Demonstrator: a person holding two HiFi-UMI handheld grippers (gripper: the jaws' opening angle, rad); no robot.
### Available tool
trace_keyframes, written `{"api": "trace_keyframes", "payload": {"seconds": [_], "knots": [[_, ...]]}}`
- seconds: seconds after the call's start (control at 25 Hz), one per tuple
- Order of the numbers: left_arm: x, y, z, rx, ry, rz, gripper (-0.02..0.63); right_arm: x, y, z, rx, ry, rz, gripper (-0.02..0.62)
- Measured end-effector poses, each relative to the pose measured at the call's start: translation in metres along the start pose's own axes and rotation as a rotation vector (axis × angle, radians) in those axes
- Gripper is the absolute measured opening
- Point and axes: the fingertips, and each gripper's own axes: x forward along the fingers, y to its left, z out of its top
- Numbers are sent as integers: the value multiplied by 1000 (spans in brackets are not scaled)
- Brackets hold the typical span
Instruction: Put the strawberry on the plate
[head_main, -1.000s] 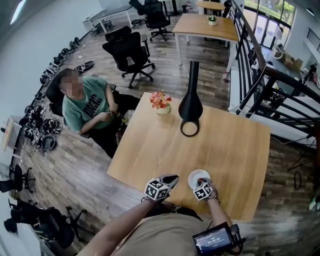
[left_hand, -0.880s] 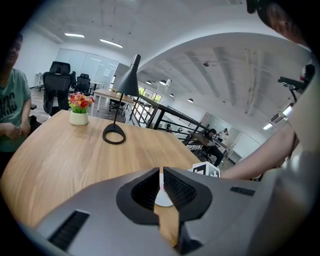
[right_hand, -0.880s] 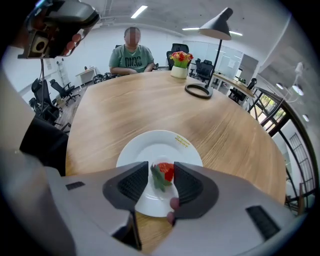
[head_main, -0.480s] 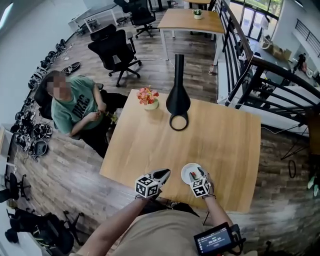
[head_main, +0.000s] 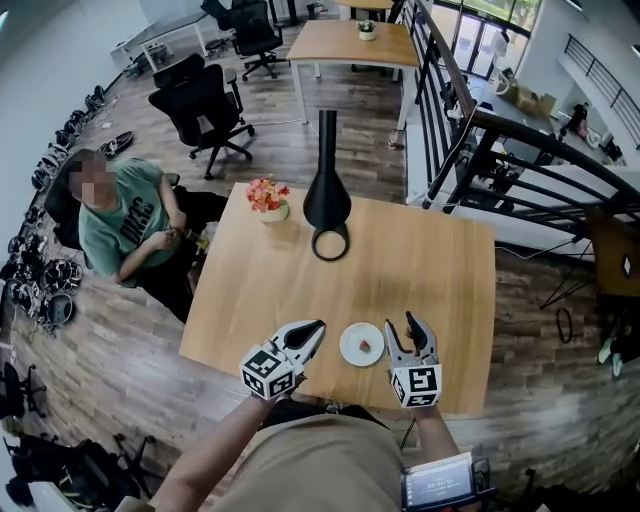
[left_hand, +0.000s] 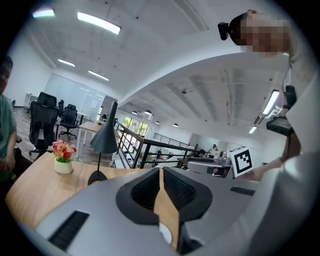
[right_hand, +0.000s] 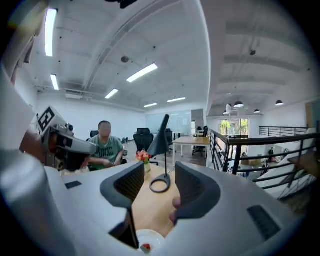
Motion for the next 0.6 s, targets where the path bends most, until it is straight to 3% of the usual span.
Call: {"api": "trace_keyframes", "payload": {"seconds": [0.12, 0.32, 0.36, 0.44, 0.6], "knots": [[-5, -6, 28, 3, -60, -5, 6, -24, -12, 41, 2, -87, -44, 196], [-25, -7, 56, -23, -141, 26, 5, -61, -26, 76, -53, -132, -145, 196], [-29, -5, 56, -28, -146, 37, 5, -66, -27, 76, -75, -126, -156, 195], [-35, 1, 51, -39, -145, 59, 5, -69, -28, 65, -139, -81, -169, 120], [-41, 8, 33, -72, -117, 85, 5, -66, -28, 39, -131, -10, -173, 109]]}}
